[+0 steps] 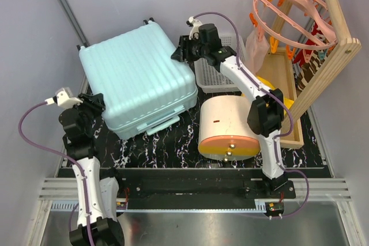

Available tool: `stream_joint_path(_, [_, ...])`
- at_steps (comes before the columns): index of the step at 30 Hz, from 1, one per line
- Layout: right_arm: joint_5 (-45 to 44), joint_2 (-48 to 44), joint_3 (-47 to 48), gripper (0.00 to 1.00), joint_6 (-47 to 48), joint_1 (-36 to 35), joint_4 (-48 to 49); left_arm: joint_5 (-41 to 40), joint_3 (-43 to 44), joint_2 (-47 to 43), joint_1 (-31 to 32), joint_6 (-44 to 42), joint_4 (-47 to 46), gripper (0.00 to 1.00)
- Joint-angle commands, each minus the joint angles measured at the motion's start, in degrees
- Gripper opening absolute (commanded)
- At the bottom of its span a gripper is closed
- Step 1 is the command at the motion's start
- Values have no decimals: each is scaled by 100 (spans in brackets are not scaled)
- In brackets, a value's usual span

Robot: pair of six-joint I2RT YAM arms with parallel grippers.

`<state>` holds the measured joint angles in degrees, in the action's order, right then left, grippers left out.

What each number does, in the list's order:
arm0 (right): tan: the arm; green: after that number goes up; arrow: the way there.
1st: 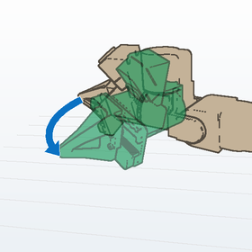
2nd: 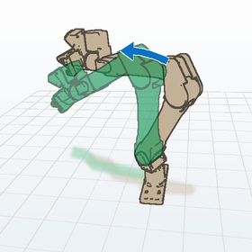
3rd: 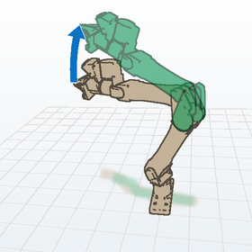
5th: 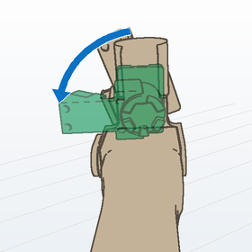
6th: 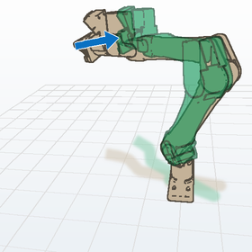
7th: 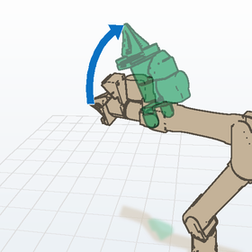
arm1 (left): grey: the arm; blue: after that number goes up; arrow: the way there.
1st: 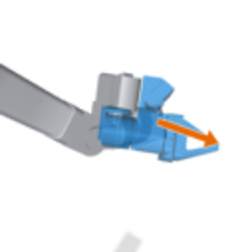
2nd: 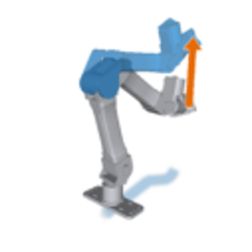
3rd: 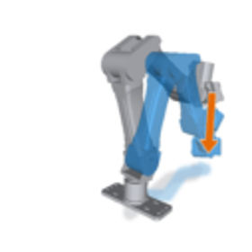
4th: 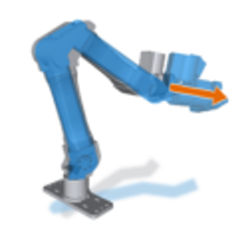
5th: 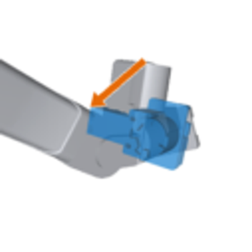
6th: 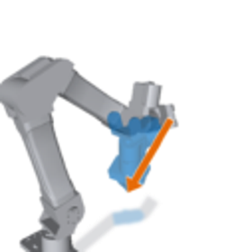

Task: Open, take out, and arrange the luggage
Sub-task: Adjust the luggage at the center of the board.

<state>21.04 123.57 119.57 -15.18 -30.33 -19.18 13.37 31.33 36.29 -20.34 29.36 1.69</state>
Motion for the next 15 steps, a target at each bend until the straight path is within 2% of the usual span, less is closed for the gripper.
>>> stream_joint_path(1, [1079, 967, 566, 56, 147, -1371, -762, 1423, -320, -17, 267, 385, 877, 24])
stream_joint_path(6, [718, 1135, 1286, 62, 366, -1371, -1079, 1555, -479, 9, 328, 561, 640, 24])
stream_joint_path(10, [454, 1090, 1999, 74, 691, -1371, -1482, 1538, -567, 88, 486, 719, 324, 24])
stream_joint_path(11, [376, 1064, 2139, 83, 796, -1371, -1666, 1503, -575, 115, 574, 746, 279, 24])
stream_joint_path(12, [209, 1021, 2350, 87, 841, -1371, -1746, 1468, -576, 176, 636, 755, 227, 24])
stream_joint_path(15, [-186, 643, 2282, 94, 990, -1371, -1809, 1309, -523, 255, 812, 773, 77, 25])
